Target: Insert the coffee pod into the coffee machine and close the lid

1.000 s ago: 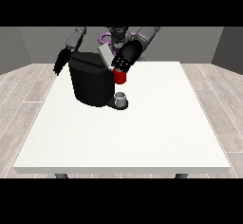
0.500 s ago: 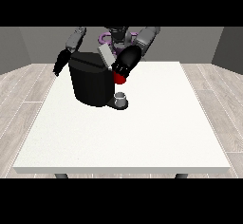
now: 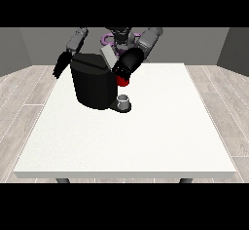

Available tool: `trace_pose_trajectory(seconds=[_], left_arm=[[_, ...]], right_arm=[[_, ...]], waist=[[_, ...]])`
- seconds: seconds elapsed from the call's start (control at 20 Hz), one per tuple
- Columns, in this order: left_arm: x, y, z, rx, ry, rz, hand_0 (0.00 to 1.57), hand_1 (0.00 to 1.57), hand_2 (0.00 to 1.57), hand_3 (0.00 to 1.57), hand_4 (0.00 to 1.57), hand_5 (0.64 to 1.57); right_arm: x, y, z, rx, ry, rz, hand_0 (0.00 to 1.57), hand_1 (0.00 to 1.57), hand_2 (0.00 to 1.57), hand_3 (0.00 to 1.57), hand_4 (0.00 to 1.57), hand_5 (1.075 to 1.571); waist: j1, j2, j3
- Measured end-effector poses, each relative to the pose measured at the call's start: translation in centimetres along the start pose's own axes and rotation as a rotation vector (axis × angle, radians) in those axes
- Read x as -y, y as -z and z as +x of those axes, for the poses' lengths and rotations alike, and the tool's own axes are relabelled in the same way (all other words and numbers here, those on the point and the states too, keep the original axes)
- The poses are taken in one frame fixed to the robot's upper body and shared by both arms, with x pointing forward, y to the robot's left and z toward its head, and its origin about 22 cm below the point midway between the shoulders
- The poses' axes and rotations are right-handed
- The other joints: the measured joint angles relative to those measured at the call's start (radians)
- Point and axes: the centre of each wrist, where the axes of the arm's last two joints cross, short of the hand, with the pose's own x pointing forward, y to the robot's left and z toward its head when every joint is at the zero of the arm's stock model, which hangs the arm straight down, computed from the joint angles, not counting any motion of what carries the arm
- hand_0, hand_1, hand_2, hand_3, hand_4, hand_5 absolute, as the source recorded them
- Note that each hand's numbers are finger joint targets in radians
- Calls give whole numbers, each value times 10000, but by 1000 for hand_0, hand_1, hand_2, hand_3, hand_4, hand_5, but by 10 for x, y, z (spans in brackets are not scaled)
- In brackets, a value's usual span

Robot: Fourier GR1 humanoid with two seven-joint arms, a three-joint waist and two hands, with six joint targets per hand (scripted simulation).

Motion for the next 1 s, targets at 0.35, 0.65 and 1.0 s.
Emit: trace_pose_trajectory(seconds=[0.35,0.65,1.0], left_arm=[[-9,-6,-9,255,573,406,1044,1044,1049,744,0,1571],[-26,-12,-13,438,1201,726,0,0,686,554,0,1571],[-28,-14,-18,309,1502,832,0,0,526,441,0,1571]], right_arm=[[-2,-2,4,124,-101,92,0,0,0,0,71,1571],[-1,1,9,399,-232,107,0,0,0,0,185,1571],[3,0,3,288,-267,48,0,0,0,0,202,1571]], waist=[[-111,158,16],[-236,477,17],[-140,384,19]])
